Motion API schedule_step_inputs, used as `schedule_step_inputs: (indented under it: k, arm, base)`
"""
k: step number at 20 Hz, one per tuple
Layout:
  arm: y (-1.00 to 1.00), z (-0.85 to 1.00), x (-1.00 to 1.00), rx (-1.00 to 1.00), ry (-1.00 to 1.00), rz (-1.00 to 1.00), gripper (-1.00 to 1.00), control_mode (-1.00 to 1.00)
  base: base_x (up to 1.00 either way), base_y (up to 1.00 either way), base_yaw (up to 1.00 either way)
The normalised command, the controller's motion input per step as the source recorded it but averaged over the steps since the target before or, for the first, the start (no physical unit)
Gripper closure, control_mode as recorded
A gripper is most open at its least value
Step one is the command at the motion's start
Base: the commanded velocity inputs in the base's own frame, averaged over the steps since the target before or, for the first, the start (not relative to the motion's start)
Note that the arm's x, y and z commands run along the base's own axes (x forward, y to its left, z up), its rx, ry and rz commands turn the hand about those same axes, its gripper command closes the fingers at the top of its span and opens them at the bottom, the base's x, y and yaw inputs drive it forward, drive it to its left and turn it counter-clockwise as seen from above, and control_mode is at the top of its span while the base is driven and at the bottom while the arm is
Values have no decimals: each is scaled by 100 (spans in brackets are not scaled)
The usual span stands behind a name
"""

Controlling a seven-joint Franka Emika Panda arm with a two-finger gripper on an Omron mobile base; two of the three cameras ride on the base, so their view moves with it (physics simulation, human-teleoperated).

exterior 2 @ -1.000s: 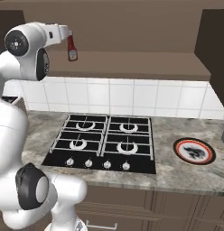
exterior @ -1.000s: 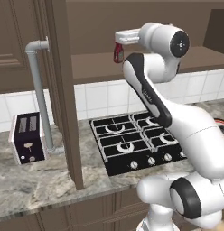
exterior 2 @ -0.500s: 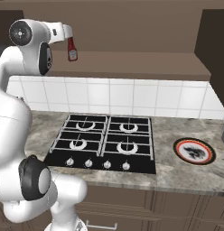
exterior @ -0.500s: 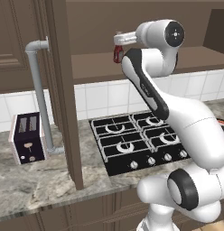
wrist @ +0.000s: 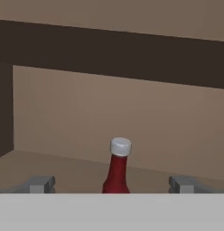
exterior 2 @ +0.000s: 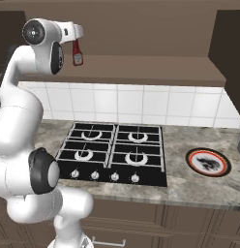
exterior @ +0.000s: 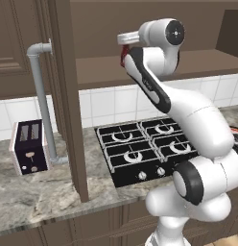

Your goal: Move the hot dog bun to the plate on the dining table and place the condiment next to that plate. Then navigate to the fridge and take the sausage and place it on the plate as well.

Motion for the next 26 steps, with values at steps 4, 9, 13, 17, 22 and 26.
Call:
schedule_step_inputs:
  k: [4, 9, 13, 17, 22, 26]
  arm:
    - [1, -17, 52, 0, 0, 0, -100, -100]
    - [0, -45, 32, 0, 0, 0, -100, -100]
    - [0, -25, 32, 1, 0, 0, -100, -100]
    - [0, 0, 38, 2, 0, 0, -100, -100]
    - [0, 0, 34, 0, 0, 0, -100, -100]
    - [0, -3, 24, 0, 0, 0, -100, -100]
  base:
    - [0, 0, 0]
    - [0, 0, 0]
    - [0, 0, 0]
    - [0, 0, 0]
    - [0, 0, 0]
    - [0, 0, 0]
